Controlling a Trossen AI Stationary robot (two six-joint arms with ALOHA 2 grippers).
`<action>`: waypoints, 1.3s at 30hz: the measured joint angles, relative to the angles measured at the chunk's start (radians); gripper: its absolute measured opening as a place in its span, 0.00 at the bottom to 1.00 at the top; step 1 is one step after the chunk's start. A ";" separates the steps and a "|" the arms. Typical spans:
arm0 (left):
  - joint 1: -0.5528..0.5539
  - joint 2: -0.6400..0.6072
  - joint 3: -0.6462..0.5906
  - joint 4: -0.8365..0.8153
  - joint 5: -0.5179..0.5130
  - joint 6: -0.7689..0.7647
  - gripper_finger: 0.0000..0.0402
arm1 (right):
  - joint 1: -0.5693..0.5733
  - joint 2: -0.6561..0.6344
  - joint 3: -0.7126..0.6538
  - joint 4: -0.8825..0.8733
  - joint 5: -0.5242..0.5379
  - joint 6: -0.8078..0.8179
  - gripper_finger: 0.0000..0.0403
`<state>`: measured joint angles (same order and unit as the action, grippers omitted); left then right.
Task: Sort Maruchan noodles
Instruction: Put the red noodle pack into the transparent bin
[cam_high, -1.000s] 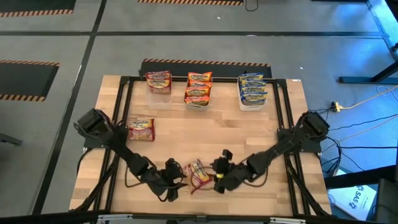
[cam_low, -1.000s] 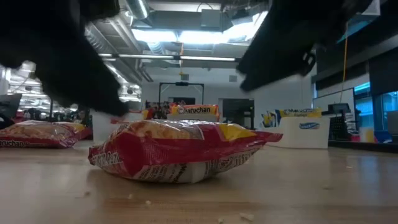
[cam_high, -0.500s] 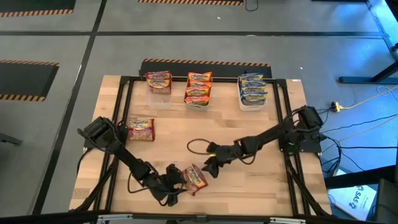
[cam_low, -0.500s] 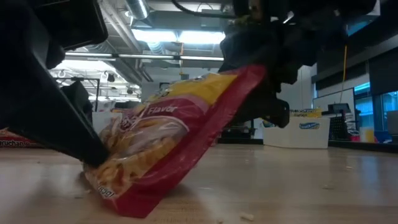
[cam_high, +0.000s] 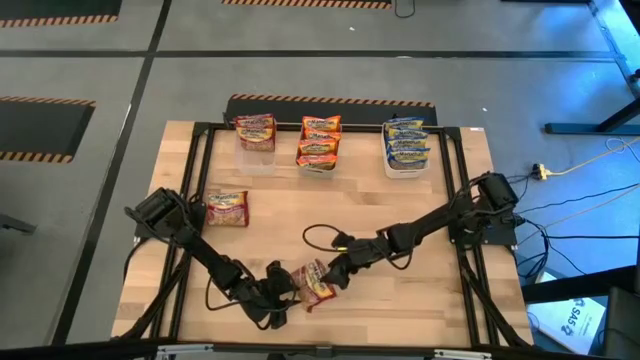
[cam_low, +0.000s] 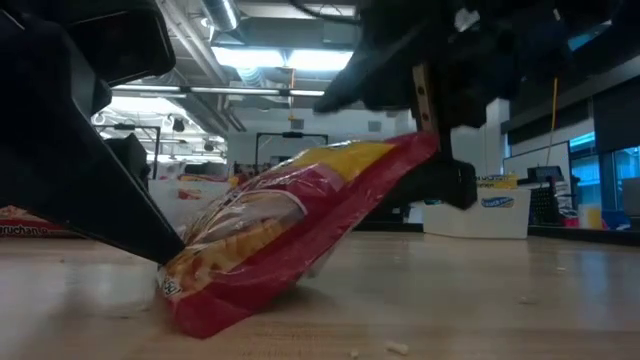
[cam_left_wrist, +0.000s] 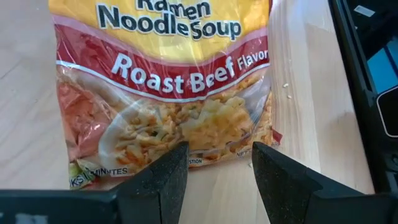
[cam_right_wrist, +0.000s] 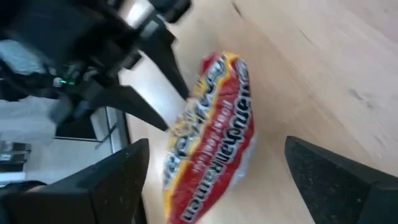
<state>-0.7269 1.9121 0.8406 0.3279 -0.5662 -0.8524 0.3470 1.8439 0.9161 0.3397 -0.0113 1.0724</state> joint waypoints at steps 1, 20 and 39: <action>0.001 0.000 0.000 0.000 -0.001 0.005 0.43 | 0.000 0.018 0.003 0.007 -0.004 0.014 0.89; 0.011 0.000 0.000 -0.003 -0.001 0.034 0.43 | 0.008 0.181 0.166 0.003 -0.069 -0.056 0.60; 0.019 -0.247 0.000 -0.296 0.064 0.092 0.43 | 0.041 0.178 0.167 0.006 -0.104 -0.291 0.30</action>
<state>-0.7076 1.6649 0.8409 0.0319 -0.5019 -0.7600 0.3875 2.0220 1.0828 0.3454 -0.1153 0.7816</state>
